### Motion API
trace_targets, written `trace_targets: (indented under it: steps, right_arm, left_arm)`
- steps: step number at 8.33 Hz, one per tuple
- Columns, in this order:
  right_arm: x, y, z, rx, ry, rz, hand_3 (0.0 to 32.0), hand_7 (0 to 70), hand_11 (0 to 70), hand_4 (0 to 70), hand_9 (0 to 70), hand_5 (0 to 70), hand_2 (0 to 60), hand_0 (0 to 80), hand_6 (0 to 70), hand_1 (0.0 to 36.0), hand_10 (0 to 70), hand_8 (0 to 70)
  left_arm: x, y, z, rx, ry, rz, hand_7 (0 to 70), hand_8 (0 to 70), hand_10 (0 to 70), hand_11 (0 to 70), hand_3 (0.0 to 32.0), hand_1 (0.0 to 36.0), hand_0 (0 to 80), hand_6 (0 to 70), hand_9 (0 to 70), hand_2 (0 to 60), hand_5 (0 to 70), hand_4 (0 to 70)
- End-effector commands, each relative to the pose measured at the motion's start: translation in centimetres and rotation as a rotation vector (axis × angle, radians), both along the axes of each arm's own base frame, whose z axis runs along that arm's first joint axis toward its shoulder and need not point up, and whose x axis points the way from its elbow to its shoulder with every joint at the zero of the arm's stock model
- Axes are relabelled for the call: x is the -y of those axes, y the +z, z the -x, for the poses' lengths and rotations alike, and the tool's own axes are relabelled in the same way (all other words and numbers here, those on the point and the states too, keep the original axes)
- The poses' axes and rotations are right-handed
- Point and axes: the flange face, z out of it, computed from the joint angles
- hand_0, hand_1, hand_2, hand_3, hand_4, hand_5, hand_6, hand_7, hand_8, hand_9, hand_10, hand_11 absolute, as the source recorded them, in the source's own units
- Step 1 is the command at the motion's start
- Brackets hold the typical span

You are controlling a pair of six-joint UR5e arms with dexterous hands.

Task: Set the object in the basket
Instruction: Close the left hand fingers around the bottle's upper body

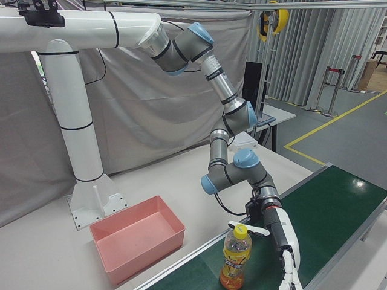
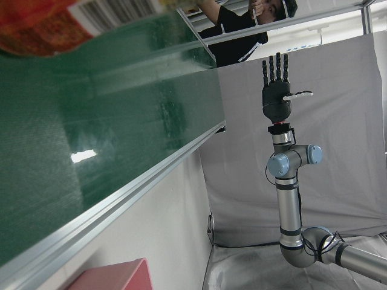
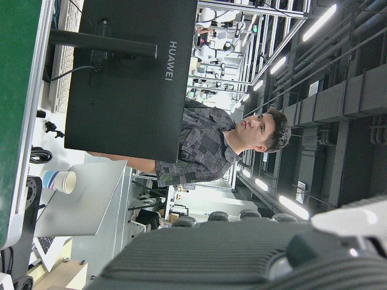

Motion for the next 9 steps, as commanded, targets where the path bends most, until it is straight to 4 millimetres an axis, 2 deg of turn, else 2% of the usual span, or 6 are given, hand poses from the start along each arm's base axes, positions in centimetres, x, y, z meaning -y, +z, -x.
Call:
trace_targets:
  steps: [1, 2, 3, 5, 7, 9]
  right_arm:
    - [0.0, 0.0, 0.0, 0.0, 0.0, 0.001, 0.0, 0.0, 0.0, 0.0, 0.0, 0.0, 0.0, 0.0, 0.0, 0.0, 0.0, 0.0]
    - [0.0, 0.0, 0.0, 0.0, 0.0, -0.001, 0.0, 0.0, 0.0, 0.0, 0.0, 0.0, 0.0, 0.0, 0.0, 0.0, 0.0, 0.0]
    - [0.0, 0.0, 0.0, 0.0, 0.0, -0.001, 0.0, 0.0, 0.0, 0.0, 0.0, 0.0, 0.0, 0.0, 0.0, 0.0, 0.0, 0.0]
    - [0.0, 0.0, 0.0, 0.0, 0.0, 0.001, 0.0, 0.0, 0.0, 0.0, 0.0, 0.0, 0.0, 0.0, 0.0, 0.0, 0.0, 0.0]
    - [0.0, -0.1, 0.0, 0.0, 0.0, -0.002, 0.0, 0.0, 0.0, 0.0, 0.0, 0.0, 0.0, 0.0, 0.0, 0.0, 0.0, 0.0]
    - [0.0, -0.1, 0.0, 0.0, 0.0, -0.002, 0.0, 0.0, 0.0, 0.0, 0.0, 0.0, 0.0, 0.0, 0.0, 0.0, 0.0, 0.0]
  left_arm:
    - [-0.1, 1.9, -2.0, 0.024, 0.026, 0.041, 11.3, 18.5, 26.9, 39.6, 0.0, 16.5, 51.5, 12.8, 26.5, 23.2, 52.1, 43.7]
    - [0.1, 1.8, -2.0, 0.03, 0.026, 0.055, 48.2, 46.2, 56.1, 70.0, 0.0, 19.0, 55.5, 42.4, 62.0, 50.6, 70.0, 70.0]
    - [0.4, 0.8, -1.5, 0.026, 0.018, 0.056, 70.0, 65.1, 70.0, 70.0, 0.0, 16.2, 54.2, 70.0, 70.0, 60.0, 70.0, 70.0]
    - [0.0, -0.9, -1.2, 0.006, 0.02, 0.033, 70.0, 70.0, 70.0, 70.0, 0.0, 22.3, 50.8, 70.0, 70.0, 60.0, 70.0, 70.0]
    - [-1.0, -3.4, -1.4, -0.021, 0.03, -0.005, 70.0, 70.0, 70.0, 70.0, 0.0, 21.7, 49.4, 70.0, 70.0, 60.0, 70.0, 70.0]
    - [-3.6, -8.7, -0.2, -0.075, 0.039, -0.078, 70.0, 70.0, 70.0, 70.0, 0.0, 21.2, 49.7, 70.0, 70.0, 60.0, 70.0, 70.0]
